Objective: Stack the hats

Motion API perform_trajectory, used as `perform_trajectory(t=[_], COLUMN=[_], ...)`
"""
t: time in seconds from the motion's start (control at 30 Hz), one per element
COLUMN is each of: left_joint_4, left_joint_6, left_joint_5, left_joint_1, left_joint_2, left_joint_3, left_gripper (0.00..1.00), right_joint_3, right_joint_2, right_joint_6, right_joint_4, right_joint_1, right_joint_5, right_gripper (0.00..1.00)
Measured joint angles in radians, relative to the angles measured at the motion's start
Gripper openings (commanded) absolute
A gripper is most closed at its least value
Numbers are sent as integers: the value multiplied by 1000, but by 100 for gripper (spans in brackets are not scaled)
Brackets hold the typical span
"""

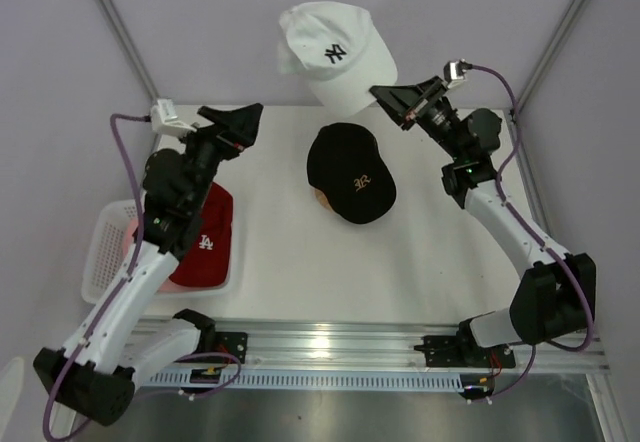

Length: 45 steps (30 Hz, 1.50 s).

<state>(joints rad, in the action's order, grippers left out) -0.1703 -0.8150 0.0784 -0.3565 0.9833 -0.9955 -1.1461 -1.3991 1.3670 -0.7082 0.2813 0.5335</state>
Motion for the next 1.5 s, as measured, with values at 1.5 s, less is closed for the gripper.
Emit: perform_trajectory(t=[1.5], left_joint_4=[175], left_joint_6=[495], left_joint_5=[154], left_joint_1=[2], left_joint_2=[4], left_joint_3=[18], left_gripper=[99], right_joint_3=[-93], right_joint_2=[-65], right_joint_6=[-260], right_joint_4=[605], right_joint_1=[14], right_joint_5=[121], right_gripper=[0])
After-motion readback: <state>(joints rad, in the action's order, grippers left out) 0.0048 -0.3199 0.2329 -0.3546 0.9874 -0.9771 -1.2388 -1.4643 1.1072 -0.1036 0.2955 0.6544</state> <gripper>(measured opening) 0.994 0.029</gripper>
